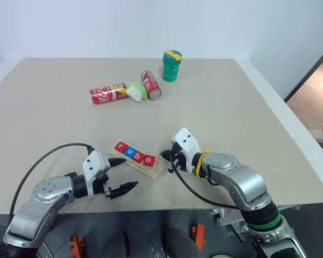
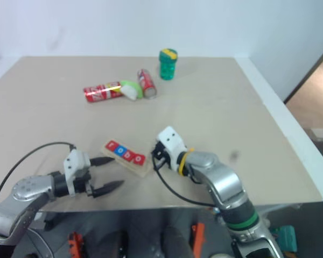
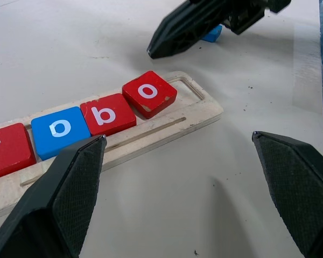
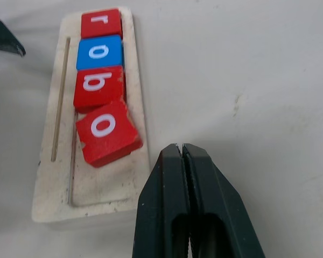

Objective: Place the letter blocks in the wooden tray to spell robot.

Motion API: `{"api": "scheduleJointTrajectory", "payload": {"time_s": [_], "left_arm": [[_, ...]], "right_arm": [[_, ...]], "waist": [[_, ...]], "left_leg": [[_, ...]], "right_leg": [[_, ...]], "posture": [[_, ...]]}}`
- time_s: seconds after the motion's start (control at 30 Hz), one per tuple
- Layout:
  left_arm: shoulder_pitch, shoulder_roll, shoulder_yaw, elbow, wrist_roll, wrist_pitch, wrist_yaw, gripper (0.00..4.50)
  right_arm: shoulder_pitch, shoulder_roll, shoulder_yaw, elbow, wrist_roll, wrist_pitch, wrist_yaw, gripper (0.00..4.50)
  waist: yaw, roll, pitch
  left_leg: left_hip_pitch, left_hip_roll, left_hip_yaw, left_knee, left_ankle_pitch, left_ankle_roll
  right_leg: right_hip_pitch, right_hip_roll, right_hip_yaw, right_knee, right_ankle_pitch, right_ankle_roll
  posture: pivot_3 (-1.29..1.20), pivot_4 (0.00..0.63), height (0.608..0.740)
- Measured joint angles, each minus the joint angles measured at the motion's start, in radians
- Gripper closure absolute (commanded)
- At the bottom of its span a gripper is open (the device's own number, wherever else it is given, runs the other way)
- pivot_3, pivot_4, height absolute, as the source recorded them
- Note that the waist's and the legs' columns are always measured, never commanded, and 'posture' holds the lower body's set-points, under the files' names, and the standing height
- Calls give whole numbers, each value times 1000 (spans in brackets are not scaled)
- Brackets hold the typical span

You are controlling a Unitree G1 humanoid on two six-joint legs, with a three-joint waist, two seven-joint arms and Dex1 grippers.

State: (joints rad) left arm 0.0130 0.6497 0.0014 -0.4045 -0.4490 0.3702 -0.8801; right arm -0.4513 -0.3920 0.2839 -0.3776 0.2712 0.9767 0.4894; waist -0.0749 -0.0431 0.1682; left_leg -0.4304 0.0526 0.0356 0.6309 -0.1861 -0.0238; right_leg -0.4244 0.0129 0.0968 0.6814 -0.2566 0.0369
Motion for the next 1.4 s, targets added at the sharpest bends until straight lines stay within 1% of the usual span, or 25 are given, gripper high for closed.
{"api": "scheduleJointTrajectory", "payload": {"time_s": [0.33, 0.5, 1.07, 1.23, 1.4], "left_arm": [[0, 7, 1, 0, 10, 0, 0, 0], [0, 8, 2, 0, 11, -1, 1, 0], [11, 8, 2, 0, 28, -9, 2, 0], [11, 8, 2, 0, 32, -14, 2, 0], [11, 8, 2, 2, 36, -14, 0, 0]], "right_arm": [[-4, 42, 42, 14, -26, -27, -14, 4455], [-29, 42, 46, 20, -27, -28, 2, 4455], [-39, 39, 57, 19, 0, -4, 72, 4455], [-48, 0, 44, 11, 5, 13, 78, 4455], [-35, -57, 15, -68, 57, 93, 102, 4455]], "waist": [[0, 0, 0], [0, 0, 0], [0, 0, 0], [0, 0, 0], [0, 0, 0]], "left_leg": [[0, 0, 0, 0, 0, 0], [0, 0, 0, 0, 0, 0], [0, 0, 0, 0, 0, 0], [0, 0, 0, 1, 0, 0], [0, 0, 0, 0, 0, 0]], "right_leg": [[0, 0, 0, 0, 0, 0], [0, 0, 0, 0, 0, 0], [0, 0, 0, 0, 0, 0], [0, -1, 0, 0, 0, 0], [0, 0, 0, 0, 0, 0]], "posture": [[0, 150, 740], [0, 150, 740], [0, 150, 740], [0, 150, 740], [0, 150, 740]]}}
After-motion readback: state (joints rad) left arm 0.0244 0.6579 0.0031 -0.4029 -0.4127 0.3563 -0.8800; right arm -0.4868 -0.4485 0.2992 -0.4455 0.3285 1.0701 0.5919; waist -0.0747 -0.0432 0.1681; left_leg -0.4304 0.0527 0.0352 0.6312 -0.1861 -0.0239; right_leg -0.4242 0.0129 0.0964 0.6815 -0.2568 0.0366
